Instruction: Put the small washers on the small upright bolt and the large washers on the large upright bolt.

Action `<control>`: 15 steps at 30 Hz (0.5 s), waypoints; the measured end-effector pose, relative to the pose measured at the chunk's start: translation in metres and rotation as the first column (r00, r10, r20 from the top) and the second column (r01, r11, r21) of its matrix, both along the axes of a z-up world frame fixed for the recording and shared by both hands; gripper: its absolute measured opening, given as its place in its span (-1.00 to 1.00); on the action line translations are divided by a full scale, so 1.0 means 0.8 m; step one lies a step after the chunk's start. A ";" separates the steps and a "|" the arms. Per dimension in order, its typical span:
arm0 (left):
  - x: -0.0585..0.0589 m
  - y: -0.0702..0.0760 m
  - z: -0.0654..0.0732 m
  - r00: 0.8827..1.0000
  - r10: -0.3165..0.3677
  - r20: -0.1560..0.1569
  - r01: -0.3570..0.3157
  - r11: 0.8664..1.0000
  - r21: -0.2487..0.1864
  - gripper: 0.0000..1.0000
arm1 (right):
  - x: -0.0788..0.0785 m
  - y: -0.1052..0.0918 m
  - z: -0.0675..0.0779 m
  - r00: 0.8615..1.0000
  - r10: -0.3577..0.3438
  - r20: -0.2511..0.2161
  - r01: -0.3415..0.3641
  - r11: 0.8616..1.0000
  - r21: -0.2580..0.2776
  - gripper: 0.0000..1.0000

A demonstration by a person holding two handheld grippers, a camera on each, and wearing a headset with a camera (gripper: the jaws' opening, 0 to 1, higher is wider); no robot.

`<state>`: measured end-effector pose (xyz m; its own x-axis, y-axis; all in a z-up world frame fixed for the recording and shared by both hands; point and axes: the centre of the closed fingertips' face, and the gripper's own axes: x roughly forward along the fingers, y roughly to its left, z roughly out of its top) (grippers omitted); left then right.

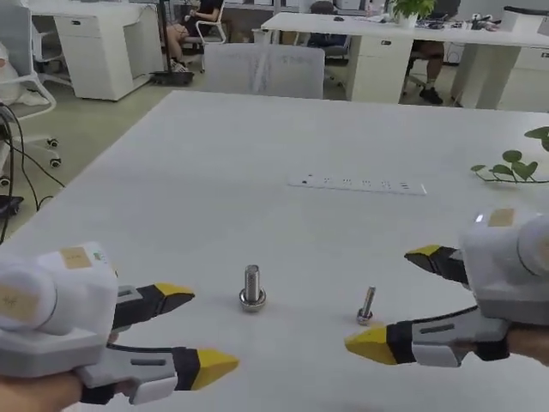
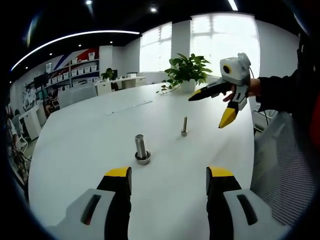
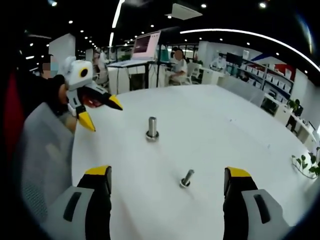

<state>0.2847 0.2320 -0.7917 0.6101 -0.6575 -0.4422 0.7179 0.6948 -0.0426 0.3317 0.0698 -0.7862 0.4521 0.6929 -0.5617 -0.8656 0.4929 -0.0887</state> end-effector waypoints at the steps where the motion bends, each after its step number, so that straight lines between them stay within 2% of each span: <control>1: 0.000 0.000 0.000 1.000 0.002 0.000 -0.002 1.000 -0.005 0.20 | -0.003 -0.001 -0.001 1.000 -0.002 0.001 0.002 1.000 0.006 0.88; 6: -0.002 0.002 0.000 1.000 0.013 -0.003 -0.014 1.000 -0.022 0.22 | -0.018 -0.005 -0.008 1.000 -0.027 0.001 0.027 0.998 0.061 0.88; 9: -0.004 0.001 0.000 1.000 0.013 -0.011 -0.013 0.999 -0.033 0.28 | -0.026 -0.006 -0.016 0.999 -0.035 0.006 0.035 0.997 0.071 0.87; 15: -0.006 -0.003 -0.005 1.000 0.007 -0.028 -0.009 0.999 -0.047 0.38 | -0.035 -0.007 -0.027 0.998 -0.063 -0.025 0.065 0.993 0.101 0.90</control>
